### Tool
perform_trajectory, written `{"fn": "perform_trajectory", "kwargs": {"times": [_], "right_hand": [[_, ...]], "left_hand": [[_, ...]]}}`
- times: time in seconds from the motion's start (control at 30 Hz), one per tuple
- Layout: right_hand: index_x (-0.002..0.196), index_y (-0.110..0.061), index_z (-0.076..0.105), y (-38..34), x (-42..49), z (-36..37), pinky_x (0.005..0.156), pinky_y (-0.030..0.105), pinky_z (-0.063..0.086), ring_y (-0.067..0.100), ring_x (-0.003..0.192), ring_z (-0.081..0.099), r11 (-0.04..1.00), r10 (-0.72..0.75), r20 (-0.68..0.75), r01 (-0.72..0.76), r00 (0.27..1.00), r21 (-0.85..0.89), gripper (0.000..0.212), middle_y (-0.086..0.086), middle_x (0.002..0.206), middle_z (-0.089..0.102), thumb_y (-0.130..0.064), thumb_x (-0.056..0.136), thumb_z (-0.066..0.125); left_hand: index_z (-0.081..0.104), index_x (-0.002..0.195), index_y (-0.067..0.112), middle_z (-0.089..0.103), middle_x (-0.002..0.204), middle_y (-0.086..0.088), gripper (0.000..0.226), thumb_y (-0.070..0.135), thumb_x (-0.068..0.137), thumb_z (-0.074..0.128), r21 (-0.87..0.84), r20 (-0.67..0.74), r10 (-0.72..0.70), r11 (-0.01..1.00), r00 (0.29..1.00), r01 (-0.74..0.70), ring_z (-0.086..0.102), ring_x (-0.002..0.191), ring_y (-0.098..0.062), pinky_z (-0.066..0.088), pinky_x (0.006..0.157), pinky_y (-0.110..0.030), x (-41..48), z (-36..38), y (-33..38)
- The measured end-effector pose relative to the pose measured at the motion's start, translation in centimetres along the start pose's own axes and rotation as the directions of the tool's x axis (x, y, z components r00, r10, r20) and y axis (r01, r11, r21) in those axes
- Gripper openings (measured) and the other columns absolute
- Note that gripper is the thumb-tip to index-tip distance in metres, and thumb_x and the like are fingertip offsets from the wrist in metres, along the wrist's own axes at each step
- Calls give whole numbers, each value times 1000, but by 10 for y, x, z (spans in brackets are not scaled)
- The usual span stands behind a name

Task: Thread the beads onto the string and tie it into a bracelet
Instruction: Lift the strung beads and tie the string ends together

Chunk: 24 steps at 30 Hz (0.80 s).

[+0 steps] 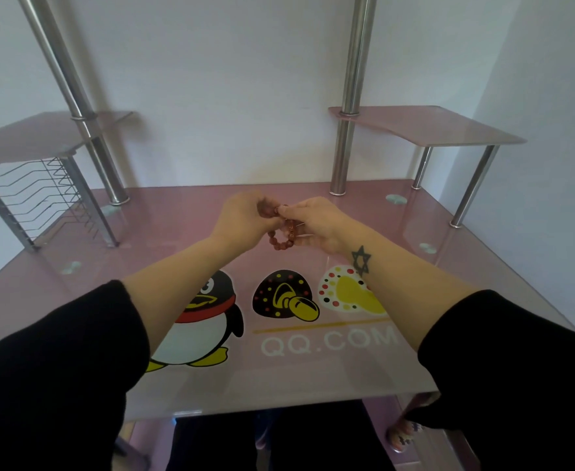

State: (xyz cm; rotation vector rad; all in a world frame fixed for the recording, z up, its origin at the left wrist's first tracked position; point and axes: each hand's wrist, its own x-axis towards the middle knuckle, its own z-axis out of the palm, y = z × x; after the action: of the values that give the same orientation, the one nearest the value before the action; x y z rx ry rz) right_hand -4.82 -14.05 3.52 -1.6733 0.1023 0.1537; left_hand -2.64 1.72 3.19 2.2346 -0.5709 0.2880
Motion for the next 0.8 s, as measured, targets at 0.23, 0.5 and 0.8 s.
{"fn": "perform_trajectory", "kwargs": {"times": [0.23,0.5,0.8], "right_hand": [[109,-7,57,-2,0,-2,61,32,56,18,70,60,997,-15,-28,17,1000,81,37,10,81,62,12,77,65],[91,-13,49,2,4,3,63,34,57,21,70,60,1000,-25,-94,27,995,14,20,11,81,61,5,86,56],[93,-13,52,-5,3,4,58,33,53,15,60,48,978,-21,-103,41,995,206,12,5,69,55,-6,98,44]], "left_hand": [[68,105,5,71,86,-13,18,5,91,57,-329,150,-324,874,934,356,66,77,-22,59,76,-35,6,-3,-2],[66,81,10,56,66,-1,14,16,92,61,-609,445,-432,496,784,619,56,63,-14,53,63,-28,6,-10,4],[72,87,13,66,89,-1,23,30,95,59,-488,518,-489,505,702,712,57,83,-15,52,76,-29,6,-9,-5]]}}
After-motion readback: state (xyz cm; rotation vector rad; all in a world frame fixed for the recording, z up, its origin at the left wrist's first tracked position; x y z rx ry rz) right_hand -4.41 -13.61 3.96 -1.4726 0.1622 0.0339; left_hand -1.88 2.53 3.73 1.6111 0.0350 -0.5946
